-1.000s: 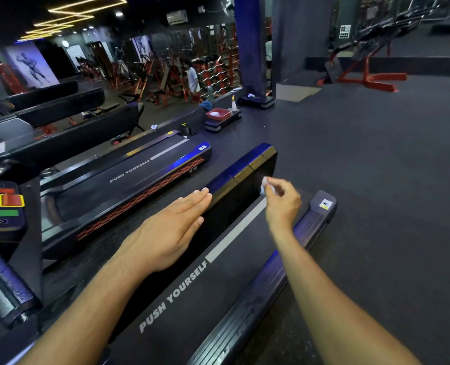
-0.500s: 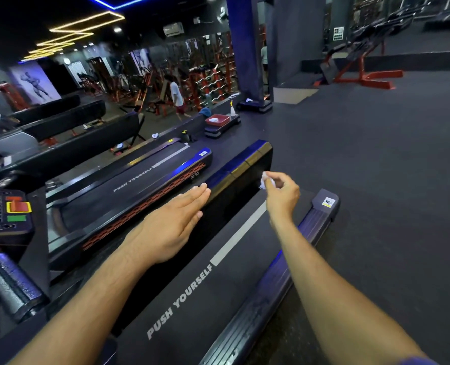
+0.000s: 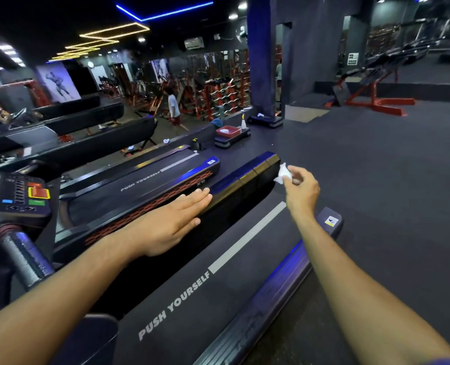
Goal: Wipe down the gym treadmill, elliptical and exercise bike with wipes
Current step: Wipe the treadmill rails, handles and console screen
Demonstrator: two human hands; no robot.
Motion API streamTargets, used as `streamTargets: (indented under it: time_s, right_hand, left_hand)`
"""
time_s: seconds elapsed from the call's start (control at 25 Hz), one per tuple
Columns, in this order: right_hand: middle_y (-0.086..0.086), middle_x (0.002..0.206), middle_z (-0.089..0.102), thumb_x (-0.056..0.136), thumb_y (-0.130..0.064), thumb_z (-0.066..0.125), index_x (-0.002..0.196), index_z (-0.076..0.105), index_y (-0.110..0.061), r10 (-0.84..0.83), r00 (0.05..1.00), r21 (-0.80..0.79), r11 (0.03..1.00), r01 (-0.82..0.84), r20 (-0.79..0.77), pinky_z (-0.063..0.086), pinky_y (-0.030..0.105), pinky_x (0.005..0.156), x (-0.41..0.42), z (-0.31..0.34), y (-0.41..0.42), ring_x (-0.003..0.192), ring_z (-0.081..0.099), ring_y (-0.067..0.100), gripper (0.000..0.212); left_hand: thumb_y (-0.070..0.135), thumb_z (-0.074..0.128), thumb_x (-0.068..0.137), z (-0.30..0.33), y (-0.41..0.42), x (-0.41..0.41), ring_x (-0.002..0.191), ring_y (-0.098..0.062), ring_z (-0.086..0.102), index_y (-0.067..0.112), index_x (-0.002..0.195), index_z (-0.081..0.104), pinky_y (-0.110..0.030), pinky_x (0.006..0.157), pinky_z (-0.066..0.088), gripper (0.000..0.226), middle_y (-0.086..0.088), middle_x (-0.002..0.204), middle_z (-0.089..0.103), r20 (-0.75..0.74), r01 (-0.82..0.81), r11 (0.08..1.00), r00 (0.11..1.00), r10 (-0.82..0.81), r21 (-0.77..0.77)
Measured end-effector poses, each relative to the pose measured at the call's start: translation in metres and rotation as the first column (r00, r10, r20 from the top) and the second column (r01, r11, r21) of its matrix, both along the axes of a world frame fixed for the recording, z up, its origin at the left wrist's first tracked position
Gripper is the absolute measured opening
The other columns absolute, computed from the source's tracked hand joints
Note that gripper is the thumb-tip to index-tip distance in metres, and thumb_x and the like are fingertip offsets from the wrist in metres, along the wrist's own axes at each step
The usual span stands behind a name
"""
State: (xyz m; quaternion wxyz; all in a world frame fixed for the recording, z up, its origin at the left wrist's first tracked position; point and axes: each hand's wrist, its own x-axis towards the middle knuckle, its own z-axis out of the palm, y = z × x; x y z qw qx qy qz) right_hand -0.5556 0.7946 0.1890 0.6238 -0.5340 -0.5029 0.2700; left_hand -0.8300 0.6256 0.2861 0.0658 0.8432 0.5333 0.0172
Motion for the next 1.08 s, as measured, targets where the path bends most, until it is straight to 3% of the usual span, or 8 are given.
streamTargets:
  time_s: [0.12,0.2,0.28,0.52,0.72,0.84,0.96,1.08]
  right_hand:
    - [0.005,0.099,0.072,0.087,-0.01,0.066,0.102,0.076,-0.017,-0.065,0.998,0.047,0.997,0.066,-0.013,0.054,0.025,0.082,-0.013,0.007,0.022,0.081,0.066,0.009,0.019]
    - [0.005,0.095,0.069,0.09,-0.019,0.064,0.094,0.073,-0.037,-0.086,0.993,0.018,0.996,0.088,-0.082,0.055,0.039,0.082,-0.032,-0.001,0.012,0.084,0.068,0.022,0.02]
    - [0.004,0.092,0.068,0.094,-0.026,0.065,0.088,0.066,-0.05,-0.038,0.991,0.059,0.997,0.046,-0.131,0.056,0.04,0.077,-0.057,-0.018,-0.021,0.082,0.069,0.023,0.024]
    - [-0.003,0.096,0.066,0.091,-0.007,0.071,0.098,0.074,-0.012,0.206,0.974,0.329,0.917,-0.226,0.094,0.053,0.029,0.08,-0.095,-0.037,-0.105,0.09,0.067,0.013,0.009]
    - [0.001,0.103,0.066,0.09,-0.006,0.065,0.101,0.073,-0.012,-0.033,0.999,0.227,0.974,0.024,0.038,0.055,0.038,0.08,-0.048,-0.018,-0.019,0.093,0.066,0.017,0.015]
    - [-0.002,0.102,0.064,0.091,-0.007,0.064,0.098,0.072,-0.014,-0.078,0.997,0.136,0.988,0.079,-0.011,0.053,0.038,0.08,-0.04,-0.004,-0.005,0.083,0.061,0.003,0.013]
    - [-0.001,0.097,0.062,0.091,-0.005,0.065,0.091,0.067,-0.024,0.041,0.998,0.221,0.975,-0.03,-0.044,0.055,0.036,0.073,-0.071,-0.007,-0.049,0.08,0.064,0.003,0.019]
    - [-0.003,0.101,0.062,0.093,-0.006,0.066,0.098,0.068,-0.016,0.232,0.968,0.34,0.907,-0.25,0.093,0.054,0.031,0.071,-0.096,-0.021,-0.096,0.089,0.069,0.018,0.011]
  left_hand:
    - [0.026,0.032,0.11,-0.004,0.0,0.0,0.139,0.025,-0.014,0.027,0.16,0.011,-0.004,0.114,-0.009,0.055,0.017,0.164,-0.001,0.029,-0.006,0.999,1.0,0.005,0.032]
    - [0.025,0.032,0.11,-0.003,0.002,0.001,0.135,0.03,-0.014,0.028,0.16,0.012,-0.002,0.113,-0.007,0.054,0.02,0.163,0.001,0.036,-0.013,0.999,0.999,0.012,0.031]
    - [0.026,0.032,0.11,-0.003,0.003,0.0,0.135,0.03,-0.012,0.03,0.16,0.013,-0.001,0.112,-0.006,0.054,0.022,0.162,0.003,0.05,-0.012,1.0,0.999,0.011,0.025]
    - [0.029,0.034,0.109,-0.001,0.003,0.0,0.148,0.011,0.001,0.031,0.16,0.017,0.001,0.111,-0.004,0.053,0.021,0.163,0.007,0.086,-0.047,0.999,0.995,0.044,0.025]
    - [0.027,0.033,0.11,-0.004,0.002,-0.002,0.148,0.011,0.001,0.03,0.16,0.017,-0.001,0.112,-0.005,0.052,0.022,0.163,0.007,0.095,-0.039,0.999,0.995,0.036,0.035]
    - [0.027,0.034,0.111,-0.007,0.005,-0.005,0.15,0.009,0.003,0.03,0.16,0.018,-0.004,0.116,-0.003,0.052,0.02,0.164,0.009,0.096,-0.034,0.998,0.995,0.029,0.05]
    - [0.025,0.035,0.111,-0.009,0.006,-0.006,0.15,0.007,0.006,0.029,0.16,0.02,-0.004,0.116,-0.002,0.051,0.02,0.163,0.011,0.121,-0.031,0.998,0.992,0.024,0.053]
    - [0.024,0.035,0.111,-0.009,0.006,-0.007,0.151,0.006,0.007,0.03,0.16,0.02,-0.004,0.115,-0.002,0.051,0.021,0.162,0.011,0.128,-0.04,0.998,0.991,0.034,0.048]
